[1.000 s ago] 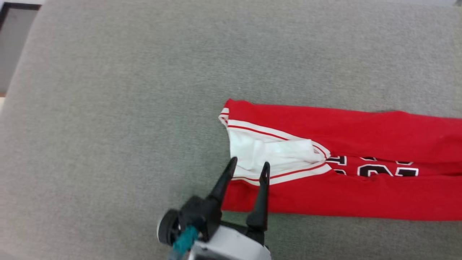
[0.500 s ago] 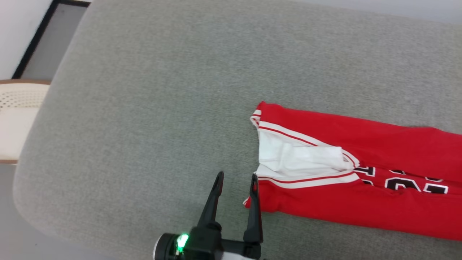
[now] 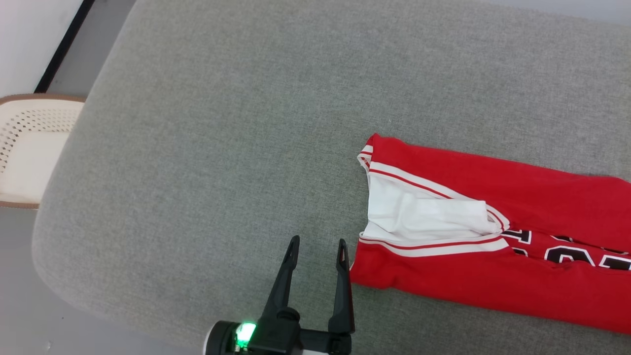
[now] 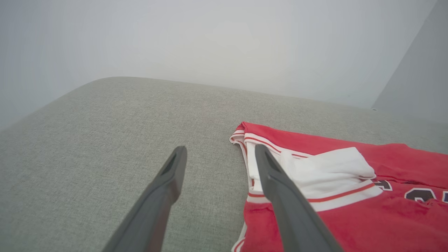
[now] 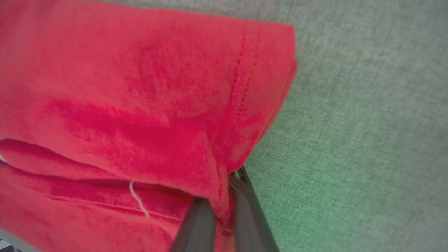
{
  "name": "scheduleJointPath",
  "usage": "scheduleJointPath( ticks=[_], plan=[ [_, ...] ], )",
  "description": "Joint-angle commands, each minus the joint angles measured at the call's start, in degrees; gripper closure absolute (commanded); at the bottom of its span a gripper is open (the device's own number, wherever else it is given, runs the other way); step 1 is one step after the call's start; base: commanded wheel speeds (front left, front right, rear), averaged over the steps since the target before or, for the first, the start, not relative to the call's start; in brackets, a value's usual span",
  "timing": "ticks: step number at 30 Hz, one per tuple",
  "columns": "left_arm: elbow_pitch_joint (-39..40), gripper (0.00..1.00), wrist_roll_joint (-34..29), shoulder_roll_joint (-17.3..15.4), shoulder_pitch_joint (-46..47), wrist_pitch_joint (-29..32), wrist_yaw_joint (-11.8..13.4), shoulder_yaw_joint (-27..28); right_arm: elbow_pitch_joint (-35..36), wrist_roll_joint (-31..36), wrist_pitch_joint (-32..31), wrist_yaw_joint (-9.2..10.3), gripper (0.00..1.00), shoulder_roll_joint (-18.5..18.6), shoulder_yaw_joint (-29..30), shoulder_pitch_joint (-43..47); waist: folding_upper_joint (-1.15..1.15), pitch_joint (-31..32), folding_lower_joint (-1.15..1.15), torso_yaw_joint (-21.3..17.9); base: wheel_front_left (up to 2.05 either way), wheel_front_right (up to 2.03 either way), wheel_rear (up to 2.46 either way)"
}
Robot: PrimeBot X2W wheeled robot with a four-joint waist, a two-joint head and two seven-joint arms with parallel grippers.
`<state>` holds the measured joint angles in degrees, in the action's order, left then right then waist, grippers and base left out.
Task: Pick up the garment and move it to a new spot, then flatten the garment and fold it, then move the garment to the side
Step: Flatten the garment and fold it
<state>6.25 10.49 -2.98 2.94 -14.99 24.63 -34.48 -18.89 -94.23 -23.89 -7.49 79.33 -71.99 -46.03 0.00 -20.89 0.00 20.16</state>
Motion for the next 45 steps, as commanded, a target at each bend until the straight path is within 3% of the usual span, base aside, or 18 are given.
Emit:
scheduleJointPath(
  ticks=[1, 8, 22, 31, 37, 45],
  plan=[
    [0.3, 0.00, 0.5, 0.1, -0.2, -0.2, -0.2, 0.0, 0.8, 0.1, 0.5, 0.01, 1.00, -3.2, -0.7, 1.9, 0.00, -0.2, 0.00, 0.0, 0.00, 0.00, 0.00],
    [-0.8, 0.00, 1.4, 0.1, 1.4, -0.2, 0.6, -1.0, 1.1, -0.5, 3.0, 0.01, 1.00, -3.1, 1.4, 0.7, 0.00, 0.1, 0.00, -1.4, 0.00, 0.00, 0.00],
    [-2.2, 0.00, -1.5, 0.1, 4.6, -0.2, 1.8, 0.3, -3.6, -5.2, 10.3, 0.04, 1.00, 2.1, 6.3, 2.5, 0.00, -1.5, 0.00, -8.4, 0.00, 0.00, 0.00],
    [-2.8, 0.00, -2.0, 0.1, 4.1, -0.2, 1.4, 1.7, -4.8, -2.9, 13.0, 0.04, 1.00, 3.5, 8.0, 4.3, 0.00, -0.7, 0.00, -10.3, 0.00, 0.00, 0.00],
    [-3.8, 0.00, -0.5, 0.1, 3.1, -0.2, 0.1, 2.6, 5.7, 2.4, 14.1, 0.03, 1.00, 3.5, 8.7, 3.1, 0.00, 1.8, 0.00, -11.3, 0.00, 0.00, 0.00],
    [-4.3, 0.00, 1.6, 0.1, 1.5, -0.2, -1.9, 3.5, 23.4, 6.9, 11.0, 0.03, 1.00, 3.2, 10.0, -0.2, 0.00, 5.0, 0.00, -10.3, 0.00, 0.00, 0.00]
  ],
)
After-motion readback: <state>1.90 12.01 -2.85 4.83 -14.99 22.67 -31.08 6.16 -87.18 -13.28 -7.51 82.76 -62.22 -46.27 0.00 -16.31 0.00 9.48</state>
